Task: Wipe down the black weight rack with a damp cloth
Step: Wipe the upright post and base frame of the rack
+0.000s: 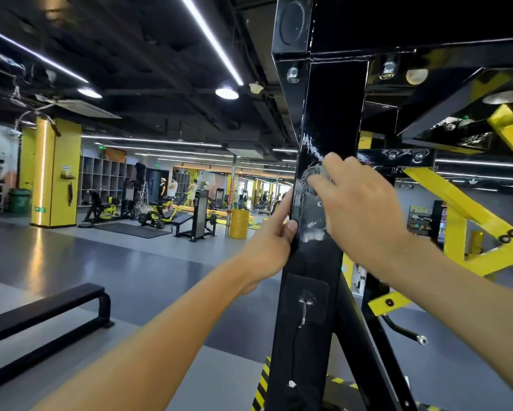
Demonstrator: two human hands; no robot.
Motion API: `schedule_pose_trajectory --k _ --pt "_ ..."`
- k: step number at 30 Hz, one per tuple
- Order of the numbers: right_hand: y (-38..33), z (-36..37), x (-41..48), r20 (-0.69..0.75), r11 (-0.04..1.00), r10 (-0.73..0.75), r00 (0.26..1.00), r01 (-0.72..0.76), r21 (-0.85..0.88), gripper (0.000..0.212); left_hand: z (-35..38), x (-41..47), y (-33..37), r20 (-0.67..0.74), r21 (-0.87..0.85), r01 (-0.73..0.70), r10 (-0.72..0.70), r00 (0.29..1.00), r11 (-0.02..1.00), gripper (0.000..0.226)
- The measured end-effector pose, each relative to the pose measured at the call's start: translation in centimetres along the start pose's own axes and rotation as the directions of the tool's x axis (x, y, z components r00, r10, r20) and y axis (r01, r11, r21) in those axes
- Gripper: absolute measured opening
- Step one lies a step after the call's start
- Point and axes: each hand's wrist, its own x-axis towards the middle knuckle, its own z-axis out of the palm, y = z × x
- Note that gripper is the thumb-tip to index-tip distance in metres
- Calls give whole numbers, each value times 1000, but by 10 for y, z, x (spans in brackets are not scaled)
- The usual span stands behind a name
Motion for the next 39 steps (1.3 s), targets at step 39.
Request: schedule_pose_trajectory --k 39 --pt "-1 3 -19 76 970 -244 967 244 7 26 5 -12 -15 50 15 22 -23 999 1000 52"
